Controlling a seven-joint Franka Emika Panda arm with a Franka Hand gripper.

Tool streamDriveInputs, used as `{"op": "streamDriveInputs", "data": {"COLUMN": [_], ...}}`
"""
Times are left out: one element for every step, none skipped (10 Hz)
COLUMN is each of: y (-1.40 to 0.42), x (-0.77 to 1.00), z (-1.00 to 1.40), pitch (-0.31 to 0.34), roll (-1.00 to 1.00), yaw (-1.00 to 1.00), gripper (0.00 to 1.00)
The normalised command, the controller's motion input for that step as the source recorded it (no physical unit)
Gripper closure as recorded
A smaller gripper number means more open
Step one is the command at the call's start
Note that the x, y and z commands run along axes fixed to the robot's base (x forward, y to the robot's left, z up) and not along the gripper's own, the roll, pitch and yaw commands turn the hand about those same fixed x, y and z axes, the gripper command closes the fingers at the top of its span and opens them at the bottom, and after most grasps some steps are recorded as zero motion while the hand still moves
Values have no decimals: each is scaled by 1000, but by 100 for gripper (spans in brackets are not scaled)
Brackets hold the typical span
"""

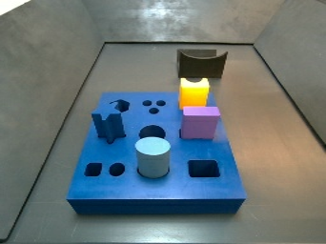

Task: Pick up the round object. Move up. Place the round object on the fixture. Regrasp the round object. Move to above the board. Insert the round object.
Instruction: Move to above the board.

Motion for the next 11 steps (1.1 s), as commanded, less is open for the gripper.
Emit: {"op": "streamDriveInputs", "data": {"y": [-72, -62, -60, -58, -54, -54, -53, -53, -52, -51, -50], "x": [570, 560, 543, 539, 534, 530, 527, 524, 522, 520, 519], "z": [146, 71, 37, 30, 23, 18, 15, 12, 11, 10, 11], "pitch": [45, 40, 55, 64, 76, 84, 92, 98, 103, 107, 110], "roll": [178, 191, 191, 184, 174, 164, 155, 149, 145, 142, 138], "yaw": [191, 169, 145, 137, 125, 122, 120, 120, 120, 120, 120], "gripper": [100, 100, 100, 100, 100, 100, 100, 100, 100, 100, 100]}}
